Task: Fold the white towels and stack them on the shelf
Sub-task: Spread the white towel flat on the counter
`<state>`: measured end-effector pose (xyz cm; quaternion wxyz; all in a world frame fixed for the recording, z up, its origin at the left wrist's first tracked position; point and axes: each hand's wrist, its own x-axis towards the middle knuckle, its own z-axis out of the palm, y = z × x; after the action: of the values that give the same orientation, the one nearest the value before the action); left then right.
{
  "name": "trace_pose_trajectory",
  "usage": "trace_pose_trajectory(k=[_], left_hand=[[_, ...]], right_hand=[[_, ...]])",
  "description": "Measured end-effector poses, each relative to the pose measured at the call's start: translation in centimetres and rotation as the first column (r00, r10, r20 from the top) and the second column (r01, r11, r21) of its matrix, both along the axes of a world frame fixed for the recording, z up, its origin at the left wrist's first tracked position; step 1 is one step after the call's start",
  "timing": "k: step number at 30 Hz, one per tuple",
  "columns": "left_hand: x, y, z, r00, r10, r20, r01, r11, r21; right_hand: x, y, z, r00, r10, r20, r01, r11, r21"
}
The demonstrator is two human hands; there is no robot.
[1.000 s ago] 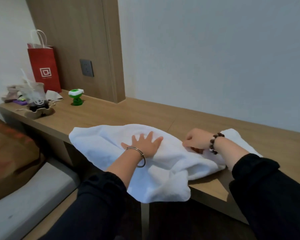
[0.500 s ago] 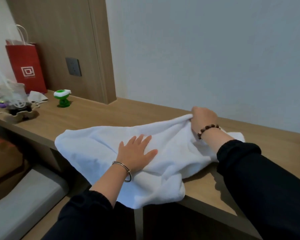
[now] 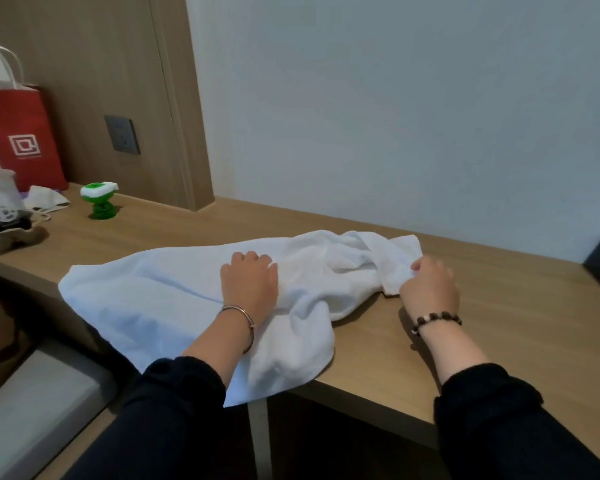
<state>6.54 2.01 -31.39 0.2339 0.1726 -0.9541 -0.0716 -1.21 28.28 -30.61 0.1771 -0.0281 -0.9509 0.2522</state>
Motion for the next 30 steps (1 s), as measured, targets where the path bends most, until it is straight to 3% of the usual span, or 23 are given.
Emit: trace_pose_trajectory(k=[2, 3, 6, 11, 13, 16, 17, 19, 20, 21, 23, 26, 28, 30], left_hand=[[0.1, 1.9, 0.3, 0.985, -0.169, 0.028, 0.155, 0.947, 0.282], [0.2, 2.6, 0.0, 0.97, -0.236, 0.063, 0.202, 0.918, 0.34], [0.5, 3.5, -1.5, 0.915, -0.28, 0.289, 0.268, 0.96, 0.081], [0.6, 3.2, -1.8, 0.838, -0.337, 0.428, 0.374, 0.927, -0.002], [0.8, 3.2, -1.7, 0.819, -0.364, 0.444, 0.416, 0.909, -0.022], [1.2, 3.0, -1.8, 0.806, -0.395, 0.441, 0.452, 0.892, -0.028], [1.2, 3.0, -1.8, 0.803, -0.406, 0.435, 0.46, 0.887, -0.022], [1.2, 3.0, -1.8, 0.804, -0.416, 0.424, 0.461, 0.887, -0.003], [1.2, 3.0, -1.8, 0.808, -0.42, 0.413, 0.458, 0.889, 0.01], [1.1, 3.1, -1.8, 0.814, -0.419, 0.402, 0.45, 0.893, 0.02], [1.0, 3.2, -1.9, 0.829, -0.4, 0.39, 0.424, 0.905, 0.027], [0.9, 3.2, -2.0, 0.849, -0.372, 0.376, 0.386, 0.922, 0.04], [0.8, 3.2, -2.1, 0.857, -0.365, 0.363, 0.374, 0.926, 0.048], [0.9, 3.2, -2.2, 0.863, -0.359, 0.354, 0.363, 0.93, 0.059]], right_hand=[[-0.4, 0.2, -0.3, 0.995, 0.014, 0.098, -0.015, 1.0, 0.004], [-0.6, 0.0, -0.5, 0.99, 0.043, 0.132, -0.04, 0.999, -0.024], [-1.4, -0.5, -0.8, 0.976, 0.153, 0.158, -0.144, 0.987, -0.071], [-3.3, -0.3, -0.3, 0.978, 0.136, 0.156, -0.157, 0.979, 0.129], [-4.0, -0.4, 0.2, 0.979, 0.137, 0.15, -0.155, 0.981, 0.113], [-5.1, -0.2, 1.4, 0.995, 0.083, 0.063, -0.067, 0.974, -0.216], [-5.6, -0.2, 1.8, 0.998, 0.064, -0.015, -0.065, 0.923, -0.38], [-6.0, -0.5, 2.6, 0.978, 0.135, -0.157, -0.206, 0.72, -0.663], [-6.0, -0.6, 2.7, 0.955, 0.223, -0.197, -0.295, 0.615, -0.731], [-6.0, -0.6, 2.4, 0.937, 0.285, -0.201, -0.336, 0.584, -0.739], [-5.8, -0.6, 1.5, 0.943, 0.3, -0.142, -0.321, 0.717, -0.619], [-5.5, 0.0, -0.1, 0.985, 0.141, -0.097, -0.165, 0.938, -0.306], [-5.4, 0.4, -0.2, 1.0, -0.004, -0.029, -0.001, 0.987, -0.161], [-5.3, 0.8, -0.4, 0.995, -0.006, 0.101, -0.003, 0.996, 0.095]])
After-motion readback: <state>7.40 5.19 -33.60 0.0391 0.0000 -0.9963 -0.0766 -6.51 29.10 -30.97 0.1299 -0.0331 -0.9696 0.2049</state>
